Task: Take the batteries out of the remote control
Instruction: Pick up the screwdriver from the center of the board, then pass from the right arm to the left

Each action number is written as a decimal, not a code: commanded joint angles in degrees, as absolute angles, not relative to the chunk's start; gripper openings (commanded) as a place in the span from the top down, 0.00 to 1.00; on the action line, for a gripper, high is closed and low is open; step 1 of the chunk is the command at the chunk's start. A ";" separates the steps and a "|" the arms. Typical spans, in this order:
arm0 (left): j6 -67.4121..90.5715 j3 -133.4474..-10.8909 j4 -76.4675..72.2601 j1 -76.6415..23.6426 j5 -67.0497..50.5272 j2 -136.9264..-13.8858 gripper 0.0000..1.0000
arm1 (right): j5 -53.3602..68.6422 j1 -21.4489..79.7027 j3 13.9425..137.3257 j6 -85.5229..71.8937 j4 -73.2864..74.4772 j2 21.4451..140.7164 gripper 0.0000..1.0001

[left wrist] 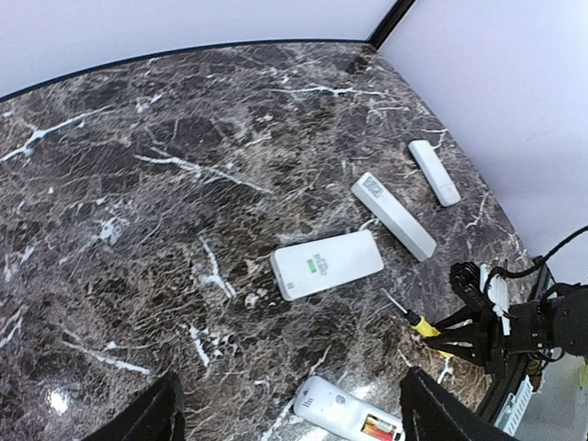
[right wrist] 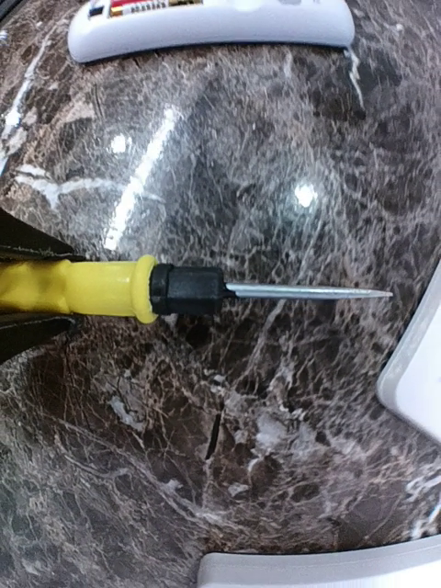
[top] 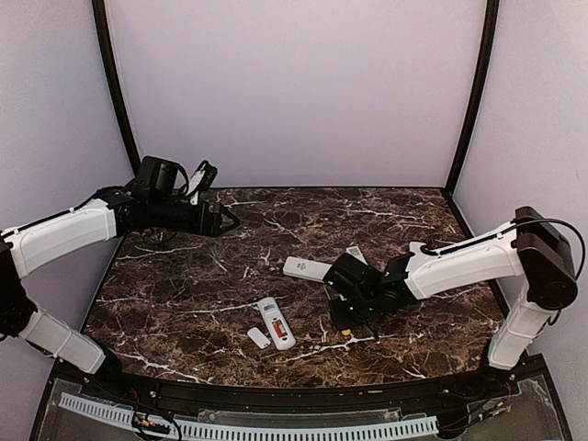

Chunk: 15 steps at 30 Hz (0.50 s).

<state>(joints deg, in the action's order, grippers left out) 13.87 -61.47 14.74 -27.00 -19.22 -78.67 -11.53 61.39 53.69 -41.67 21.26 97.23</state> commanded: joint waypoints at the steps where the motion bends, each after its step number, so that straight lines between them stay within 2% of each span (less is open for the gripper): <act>1: 12.68 -59.02 8.53 -27.26 -31.19 -75.17 0.20 | -6.19 58.55 54.27 -35.63 17.11 90.31 1.00; 8: 10.52 -59.57 7.43 -31.06 -42.90 -76.79 0.20 | 19.21 50.10 52.26 -29.51 7.32 80.04 1.00; 15: 14.10 -60.42 4.32 -33.36 -54.08 -79.76 0.20 | 39.79 48.55 58.83 -27.95 7.09 81.33 1.00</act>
<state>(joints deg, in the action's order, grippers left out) 12.19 -59.64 7.73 -33.17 -44.51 -78.76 24.29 48.66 55.24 -30.24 9.69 79.94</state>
